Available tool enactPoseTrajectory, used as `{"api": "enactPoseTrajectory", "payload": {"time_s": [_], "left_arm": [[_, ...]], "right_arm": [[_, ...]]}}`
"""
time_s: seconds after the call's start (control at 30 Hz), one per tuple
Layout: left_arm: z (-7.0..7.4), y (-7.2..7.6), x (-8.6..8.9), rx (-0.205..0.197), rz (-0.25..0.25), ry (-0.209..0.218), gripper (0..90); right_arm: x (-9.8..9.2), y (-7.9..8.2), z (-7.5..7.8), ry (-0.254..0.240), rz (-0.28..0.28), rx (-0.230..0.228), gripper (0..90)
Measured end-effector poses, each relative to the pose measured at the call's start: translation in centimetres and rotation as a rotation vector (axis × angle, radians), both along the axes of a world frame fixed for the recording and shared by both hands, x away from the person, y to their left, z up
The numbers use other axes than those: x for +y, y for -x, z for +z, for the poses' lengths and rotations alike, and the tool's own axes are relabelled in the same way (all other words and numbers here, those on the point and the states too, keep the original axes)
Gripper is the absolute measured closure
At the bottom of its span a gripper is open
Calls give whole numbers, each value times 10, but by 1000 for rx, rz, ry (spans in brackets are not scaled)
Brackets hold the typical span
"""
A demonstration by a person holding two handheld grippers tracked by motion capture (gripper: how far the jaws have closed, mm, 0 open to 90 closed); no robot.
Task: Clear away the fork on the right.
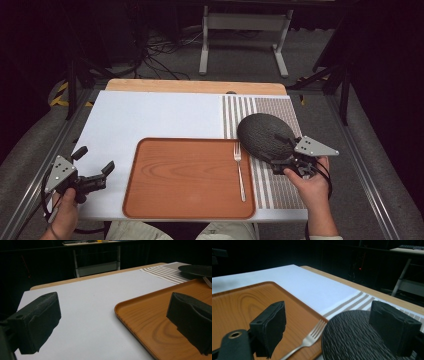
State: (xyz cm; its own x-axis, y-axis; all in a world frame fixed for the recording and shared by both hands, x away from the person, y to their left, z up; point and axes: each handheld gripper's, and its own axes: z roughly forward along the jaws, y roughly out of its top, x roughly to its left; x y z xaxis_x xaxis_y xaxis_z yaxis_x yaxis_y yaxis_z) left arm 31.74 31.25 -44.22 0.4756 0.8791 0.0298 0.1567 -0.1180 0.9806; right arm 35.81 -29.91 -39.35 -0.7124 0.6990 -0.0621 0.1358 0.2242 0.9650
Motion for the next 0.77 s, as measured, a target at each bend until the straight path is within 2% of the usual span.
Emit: {"api": "enactPoseTrajectory", "payload": {"time_s": [0.13,0.27,0.4,0.53,0.6,0.77], "left_arm": [[-1,0,1,4,4,1,1],[-1,0,1,4,10,6,1],[-1,0,2,3,14,11,1],[-1,-1,2,0,11,13,1],[-2,-1,2,2,12,18,1],[-2,-1,2,0,15,26,1]], "right_arm": [[-11,4,-11,5,-2,-6,145],[-23,9,-25,-32,-15,-15,139],[-33,13,-37,-36,-37,-4,139],[-37,15,-44,-45,-44,9,131],[-37,16,-47,-22,-47,27,130],[-36,17,-49,-21,-40,39,130]]}}
